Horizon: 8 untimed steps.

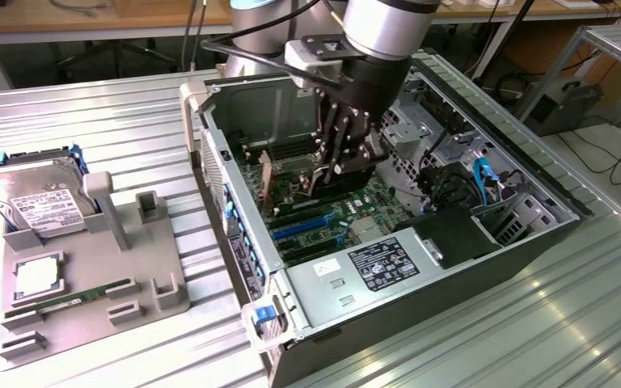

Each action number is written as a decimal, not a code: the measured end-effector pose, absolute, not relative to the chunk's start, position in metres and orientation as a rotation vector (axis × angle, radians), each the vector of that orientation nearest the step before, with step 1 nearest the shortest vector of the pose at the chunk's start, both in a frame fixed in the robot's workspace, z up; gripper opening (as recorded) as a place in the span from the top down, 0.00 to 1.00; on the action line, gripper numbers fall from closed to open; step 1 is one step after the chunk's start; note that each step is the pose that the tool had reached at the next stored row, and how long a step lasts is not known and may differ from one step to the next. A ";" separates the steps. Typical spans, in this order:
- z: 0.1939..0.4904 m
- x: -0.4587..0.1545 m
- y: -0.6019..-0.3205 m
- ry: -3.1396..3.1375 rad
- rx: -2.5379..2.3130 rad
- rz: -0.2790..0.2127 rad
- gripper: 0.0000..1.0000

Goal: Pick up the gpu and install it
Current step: 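Insert the gpu into the slot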

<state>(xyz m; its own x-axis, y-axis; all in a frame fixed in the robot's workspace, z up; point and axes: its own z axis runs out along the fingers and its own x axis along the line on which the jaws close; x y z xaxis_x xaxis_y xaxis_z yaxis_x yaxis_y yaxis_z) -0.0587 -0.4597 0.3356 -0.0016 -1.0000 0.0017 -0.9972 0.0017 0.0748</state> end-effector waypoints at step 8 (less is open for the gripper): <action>0.318 -0.062 -0.459 -2.167 2.200 -0.076 0.74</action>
